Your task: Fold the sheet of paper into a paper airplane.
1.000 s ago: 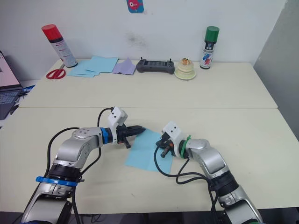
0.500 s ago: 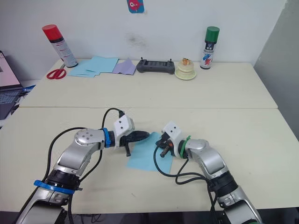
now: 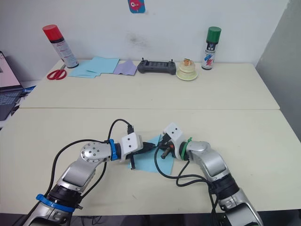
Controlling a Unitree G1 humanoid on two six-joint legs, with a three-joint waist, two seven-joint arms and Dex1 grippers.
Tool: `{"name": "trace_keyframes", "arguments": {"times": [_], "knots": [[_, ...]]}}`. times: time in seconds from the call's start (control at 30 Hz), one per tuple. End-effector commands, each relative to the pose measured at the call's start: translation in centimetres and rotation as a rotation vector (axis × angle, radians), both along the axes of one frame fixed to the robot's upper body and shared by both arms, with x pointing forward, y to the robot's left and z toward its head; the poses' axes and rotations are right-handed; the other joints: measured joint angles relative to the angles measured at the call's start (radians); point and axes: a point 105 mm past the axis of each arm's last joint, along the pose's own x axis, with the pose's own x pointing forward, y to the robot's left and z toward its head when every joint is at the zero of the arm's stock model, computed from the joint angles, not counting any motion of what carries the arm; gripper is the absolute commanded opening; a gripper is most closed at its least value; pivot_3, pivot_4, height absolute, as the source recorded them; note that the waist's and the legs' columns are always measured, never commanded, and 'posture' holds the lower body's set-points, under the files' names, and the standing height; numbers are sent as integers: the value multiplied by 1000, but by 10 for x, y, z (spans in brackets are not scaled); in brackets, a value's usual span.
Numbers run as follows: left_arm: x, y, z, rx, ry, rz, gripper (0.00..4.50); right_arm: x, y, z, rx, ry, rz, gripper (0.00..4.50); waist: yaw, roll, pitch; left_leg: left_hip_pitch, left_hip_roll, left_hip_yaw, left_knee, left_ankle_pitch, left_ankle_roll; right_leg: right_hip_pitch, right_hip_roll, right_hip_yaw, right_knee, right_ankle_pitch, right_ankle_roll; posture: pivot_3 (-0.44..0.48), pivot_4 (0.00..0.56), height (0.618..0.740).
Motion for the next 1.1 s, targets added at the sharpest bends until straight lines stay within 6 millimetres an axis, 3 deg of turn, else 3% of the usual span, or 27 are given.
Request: {"name": "trace_keyframes", "arguments": {"times": [0.03, 0.7, 1.1], "knots": [[-2, -3, 4, 23, -55, -16, 32, -4, -2, -5, 2, 28, -12, 0, 0, 0, 0, 0, 0, 0, 0, 0, 0, 0, 0, 0, 0, 0, 0, 0, 150, 740], [12, 15, 2, 43, -62, 88, 32, -6, 2, -5, 16, 33, -21, 0, -1, 0, 0, 0, 0, 0, 0, 0, 0, 0, 0, 0, 0, 0, 0, 0, 150, 740], [7, 14, -1, 50, -44, 73, 32, -9, 4, -7, 20, 38, -17, 0, -2, 0, 0, 0, 0, 0, 0, 0, 0, 0, 0, 0, 0, 0, 0, 0, 150, 740]]}}
